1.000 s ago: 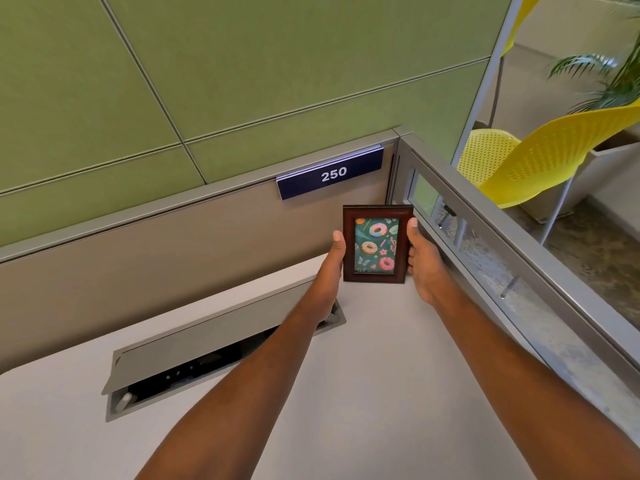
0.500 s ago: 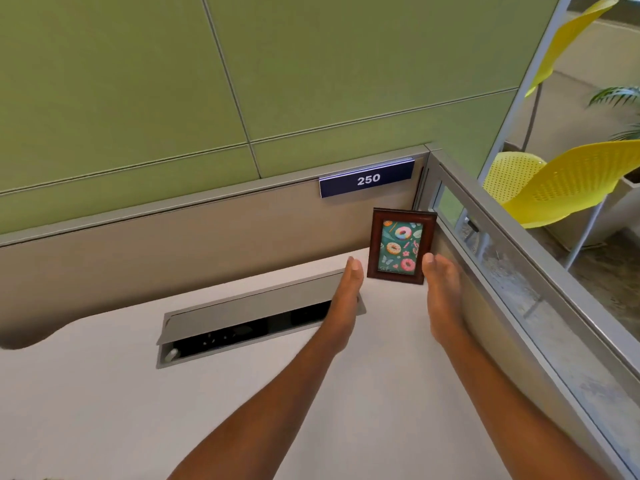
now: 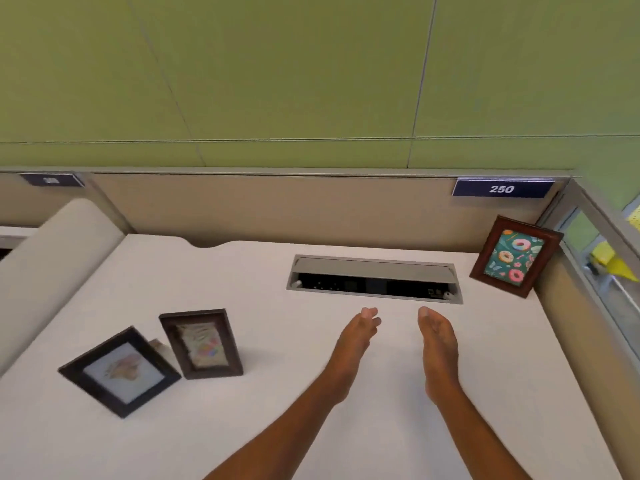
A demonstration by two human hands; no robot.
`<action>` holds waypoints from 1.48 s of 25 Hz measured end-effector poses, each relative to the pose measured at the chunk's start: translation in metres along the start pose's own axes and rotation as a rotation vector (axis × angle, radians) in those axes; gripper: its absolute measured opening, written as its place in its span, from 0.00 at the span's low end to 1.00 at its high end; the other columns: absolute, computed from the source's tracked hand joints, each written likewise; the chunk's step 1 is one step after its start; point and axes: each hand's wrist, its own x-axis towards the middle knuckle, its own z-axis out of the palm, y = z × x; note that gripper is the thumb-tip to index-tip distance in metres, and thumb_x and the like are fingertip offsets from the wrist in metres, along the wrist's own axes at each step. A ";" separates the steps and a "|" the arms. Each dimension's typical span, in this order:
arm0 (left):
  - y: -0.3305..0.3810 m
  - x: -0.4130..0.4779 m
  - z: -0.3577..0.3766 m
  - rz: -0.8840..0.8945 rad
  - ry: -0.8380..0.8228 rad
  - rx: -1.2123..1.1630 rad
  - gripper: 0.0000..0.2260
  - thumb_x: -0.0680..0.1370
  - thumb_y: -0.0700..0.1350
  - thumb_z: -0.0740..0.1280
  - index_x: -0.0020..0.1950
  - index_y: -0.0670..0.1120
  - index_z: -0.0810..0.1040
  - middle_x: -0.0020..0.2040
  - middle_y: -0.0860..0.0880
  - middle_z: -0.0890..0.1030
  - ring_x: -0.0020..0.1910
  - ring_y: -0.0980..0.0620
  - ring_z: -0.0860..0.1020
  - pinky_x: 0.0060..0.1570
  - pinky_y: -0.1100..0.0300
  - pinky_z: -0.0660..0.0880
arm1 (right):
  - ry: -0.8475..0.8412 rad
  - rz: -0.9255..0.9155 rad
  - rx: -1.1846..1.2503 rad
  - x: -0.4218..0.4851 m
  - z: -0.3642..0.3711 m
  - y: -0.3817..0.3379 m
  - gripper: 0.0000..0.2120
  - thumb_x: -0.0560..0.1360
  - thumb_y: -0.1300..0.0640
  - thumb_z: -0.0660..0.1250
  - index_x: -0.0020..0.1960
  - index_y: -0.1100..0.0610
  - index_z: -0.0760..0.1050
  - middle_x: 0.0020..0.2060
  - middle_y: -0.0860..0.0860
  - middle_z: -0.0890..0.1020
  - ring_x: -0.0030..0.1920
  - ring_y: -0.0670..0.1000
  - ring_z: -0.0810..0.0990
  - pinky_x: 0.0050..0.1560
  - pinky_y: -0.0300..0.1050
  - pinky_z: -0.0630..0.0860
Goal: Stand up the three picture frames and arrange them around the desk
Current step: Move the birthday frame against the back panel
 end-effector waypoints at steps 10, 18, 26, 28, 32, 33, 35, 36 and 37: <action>-0.010 -0.095 -0.163 0.290 0.661 0.029 0.05 0.85 0.53 0.70 0.60 0.59 0.85 0.56 0.60 0.87 0.59 0.60 0.83 0.57 0.64 0.80 | -0.278 -0.017 -0.021 -0.113 0.150 -0.017 0.17 0.81 0.36 0.69 0.64 0.45 0.80 0.61 0.40 0.83 0.65 0.42 0.79 0.64 0.44 0.73; -0.026 -0.133 -0.300 0.271 0.929 0.028 0.16 0.86 0.43 0.68 0.73 0.54 0.76 0.70 0.55 0.79 0.69 0.57 0.77 0.64 0.54 0.79 | -0.530 -0.015 -0.244 -0.161 0.258 -0.024 0.28 0.73 0.23 0.63 0.58 0.45 0.79 0.62 0.45 0.84 0.65 0.49 0.81 0.66 0.52 0.73; -0.037 -0.130 -0.321 0.105 0.643 0.012 0.31 0.87 0.40 0.67 0.86 0.59 0.62 0.73 0.66 0.71 0.64 0.77 0.73 0.48 0.85 0.70 | -0.666 0.187 -0.320 -0.163 0.306 -0.003 0.42 0.78 0.23 0.45 0.71 0.50 0.78 0.68 0.54 0.82 0.69 0.57 0.80 0.76 0.63 0.69; -0.041 -0.125 -0.321 0.084 0.626 -0.013 0.30 0.86 0.40 0.67 0.83 0.64 0.64 0.64 0.77 0.75 0.60 0.78 0.76 0.47 0.79 0.76 | -0.701 0.233 -0.339 -0.159 0.309 0.001 0.46 0.74 0.21 0.43 0.71 0.51 0.78 0.68 0.55 0.83 0.68 0.58 0.80 0.76 0.62 0.69; -0.038 -0.123 -0.319 0.097 0.607 0.008 0.32 0.84 0.36 0.66 0.79 0.67 0.66 0.64 0.73 0.78 0.60 0.77 0.78 0.53 0.69 0.81 | -0.763 0.266 -0.323 -0.151 0.313 0.008 0.52 0.72 0.19 0.42 0.76 0.52 0.76 0.70 0.56 0.83 0.70 0.59 0.81 0.77 0.61 0.71; -0.038 -0.121 -0.319 0.106 0.609 0.011 0.32 0.84 0.35 0.66 0.80 0.65 0.66 0.66 0.71 0.77 0.60 0.78 0.78 0.52 0.70 0.81 | -0.773 0.262 -0.306 -0.149 0.315 0.008 0.51 0.72 0.19 0.43 0.76 0.51 0.77 0.69 0.55 0.83 0.69 0.58 0.82 0.75 0.60 0.73; -0.040 -0.119 -0.317 0.100 0.618 -0.001 0.32 0.84 0.33 0.65 0.82 0.60 0.66 0.67 0.68 0.77 0.58 0.80 0.77 0.49 0.74 0.80 | -0.784 0.253 -0.264 -0.146 0.317 0.008 0.47 0.73 0.19 0.46 0.74 0.49 0.78 0.66 0.53 0.85 0.65 0.55 0.85 0.71 0.58 0.77; -0.040 -0.118 -0.317 0.092 0.619 -0.013 0.32 0.85 0.33 0.65 0.84 0.58 0.66 0.68 0.67 0.77 0.58 0.81 0.77 0.48 0.76 0.79 | -0.787 0.254 -0.248 -0.144 0.318 0.008 0.46 0.73 0.19 0.47 0.73 0.47 0.79 0.65 0.53 0.86 0.64 0.55 0.85 0.70 0.58 0.78; -0.041 -0.118 -0.318 0.086 0.619 -0.023 0.32 0.85 0.33 0.65 0.85 0.56 0.65 0.69 0.64 0.77 0.58 0.82 0.77 0.48 0.77 0.78 | -0.789 0.261 -0.238 -0.143 0.319 0.008 0.44 0.73 0.19 0.48 0.72 0.46 0.79 0.64 0.52 0.86 0.63 0.54 0.86 0.69 0.58 0.79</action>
